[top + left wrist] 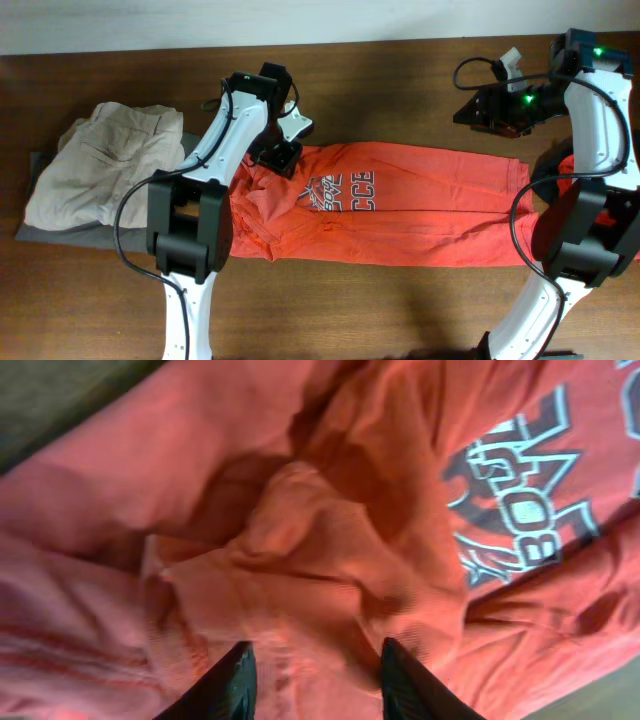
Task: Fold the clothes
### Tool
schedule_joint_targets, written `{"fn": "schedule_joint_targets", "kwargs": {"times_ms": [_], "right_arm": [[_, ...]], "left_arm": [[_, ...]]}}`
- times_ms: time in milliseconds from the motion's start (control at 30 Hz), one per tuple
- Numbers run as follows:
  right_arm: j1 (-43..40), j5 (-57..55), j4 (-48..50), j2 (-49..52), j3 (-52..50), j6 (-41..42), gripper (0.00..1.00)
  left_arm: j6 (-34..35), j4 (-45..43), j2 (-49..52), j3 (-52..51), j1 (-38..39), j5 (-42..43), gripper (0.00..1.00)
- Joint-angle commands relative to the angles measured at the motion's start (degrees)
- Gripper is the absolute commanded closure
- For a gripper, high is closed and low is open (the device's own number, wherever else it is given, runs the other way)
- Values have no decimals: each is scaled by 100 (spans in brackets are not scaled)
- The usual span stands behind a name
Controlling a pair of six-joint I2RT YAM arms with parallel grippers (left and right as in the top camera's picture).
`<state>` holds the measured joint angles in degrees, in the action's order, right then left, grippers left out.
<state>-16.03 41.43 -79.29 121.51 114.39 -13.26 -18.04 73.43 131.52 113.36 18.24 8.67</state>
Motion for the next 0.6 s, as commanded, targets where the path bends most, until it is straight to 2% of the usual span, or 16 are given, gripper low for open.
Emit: {"fn": "schedule_joint_targets", "kwargs": {"times_ms": [0,100,167,200,267,367,467,500,567], "right_arm": [[28,-9,-4,-94,70,22,43],[26,-9,-4,-94,70,22,43],[26,-9,-4,-94,70,22,43],[26,-9,-4,-94,70,22,43],[26,-9,-11,-94,70,22,43],[26,-11,-42,-94,70,22,43],[26,-11,-55,-94,70,22,43],[26,-9,-55,-94,70,22,43],[26,-11,-63,-94,70,22,43]], "left_arm": [[-90,7,-42,15,-15,-319,64],[-68,-15,-94,15,-17,-616,65],[-68,-87,-114,15,-33,-785,55],[50,-238,-103,11,-68,-706,50],[63,-409,-57,2,-79,-518,46],[55,-518,-2,2,-74,-81,45],[-90,-507,4,2,-26,645,46],[-118,-498,4,2,-15,791,50],[-120,-431,4,2,-2,975,66]]}}
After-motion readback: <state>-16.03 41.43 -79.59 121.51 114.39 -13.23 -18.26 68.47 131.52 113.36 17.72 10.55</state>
